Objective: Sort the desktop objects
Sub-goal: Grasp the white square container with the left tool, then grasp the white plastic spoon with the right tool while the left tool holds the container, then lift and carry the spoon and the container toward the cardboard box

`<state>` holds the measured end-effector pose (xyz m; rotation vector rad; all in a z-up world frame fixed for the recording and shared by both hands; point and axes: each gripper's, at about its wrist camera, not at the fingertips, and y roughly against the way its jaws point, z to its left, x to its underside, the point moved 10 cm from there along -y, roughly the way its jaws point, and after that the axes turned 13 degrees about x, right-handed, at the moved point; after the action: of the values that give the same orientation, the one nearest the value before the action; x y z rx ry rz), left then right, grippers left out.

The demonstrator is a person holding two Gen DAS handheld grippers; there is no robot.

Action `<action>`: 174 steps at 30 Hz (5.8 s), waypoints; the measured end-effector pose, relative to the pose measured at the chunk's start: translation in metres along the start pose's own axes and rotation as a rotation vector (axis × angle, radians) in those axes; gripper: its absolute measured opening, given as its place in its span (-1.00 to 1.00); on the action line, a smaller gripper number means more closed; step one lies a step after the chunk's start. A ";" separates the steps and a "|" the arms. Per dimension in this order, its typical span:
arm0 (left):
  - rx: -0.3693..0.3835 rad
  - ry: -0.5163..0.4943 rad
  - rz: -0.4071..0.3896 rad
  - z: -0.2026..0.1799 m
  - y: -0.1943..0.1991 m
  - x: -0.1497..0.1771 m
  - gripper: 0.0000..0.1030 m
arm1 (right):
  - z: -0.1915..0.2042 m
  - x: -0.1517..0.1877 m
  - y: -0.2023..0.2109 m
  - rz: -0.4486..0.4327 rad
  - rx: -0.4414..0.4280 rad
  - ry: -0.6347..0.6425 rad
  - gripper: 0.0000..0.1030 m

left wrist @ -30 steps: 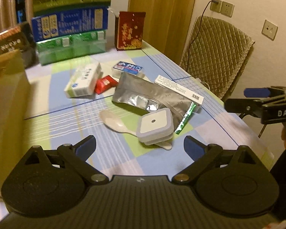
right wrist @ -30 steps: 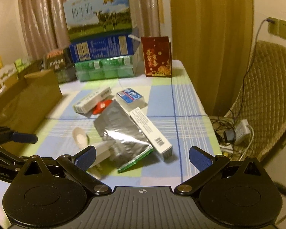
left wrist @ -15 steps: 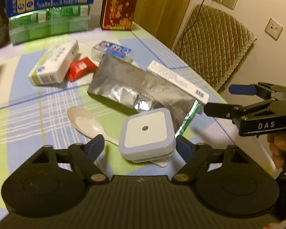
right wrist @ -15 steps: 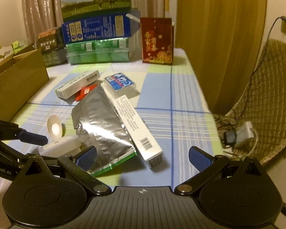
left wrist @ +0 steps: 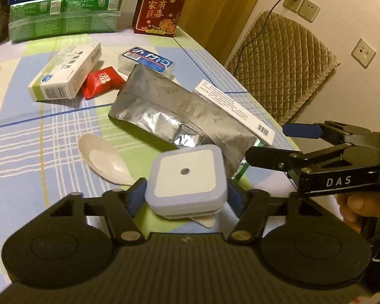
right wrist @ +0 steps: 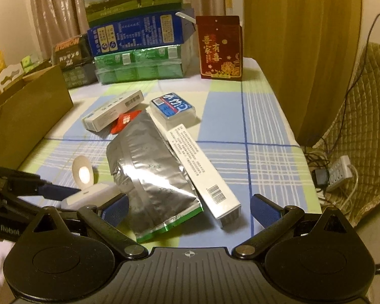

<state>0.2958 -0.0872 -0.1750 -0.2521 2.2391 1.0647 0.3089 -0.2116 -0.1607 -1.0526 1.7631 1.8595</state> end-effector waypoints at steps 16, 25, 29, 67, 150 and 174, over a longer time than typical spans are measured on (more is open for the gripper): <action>-0.249 -0.050 -0.043 0.050 0.091 0.022 0.18 | 0.083 0.000 0.024 -0.096 -0.181 0.140 0.62; -0.352 -0.044 -0.025 0.073 0.098 0.038 0.21 | 0.116 0.015 0.006 -0.050 -0.208 0.201 0.59; -0.311 0.013 -0.050 0.072 0.099 0.037 0.34 | 0.122 0.016 -0.001 -0.050 -0.206 0.214 0.59; -0.357 0.008 -0.072 0.081 0.099 0.023 0.22 | 0.168 0.002 -0.057 -0.099 -0.196 0.234 -0.04; -0.423 -0.030 -0.287 0.068 0.203 -0.001 0.17 | 0.221 -0.006 -0.047 -0.034 -0.165 0.018 0.36; -0.432 -0.053 -0.280 0.071 0.183 -0.008 0.17 | 0.176 0.003 -0.025 -0.031 -0.118 0.003 -0.51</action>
<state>0.2578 0.0855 -0.0883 -0.6893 1.8371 1.3664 0.2793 -0.0388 -0.1908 -1.1196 1.6465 1.9647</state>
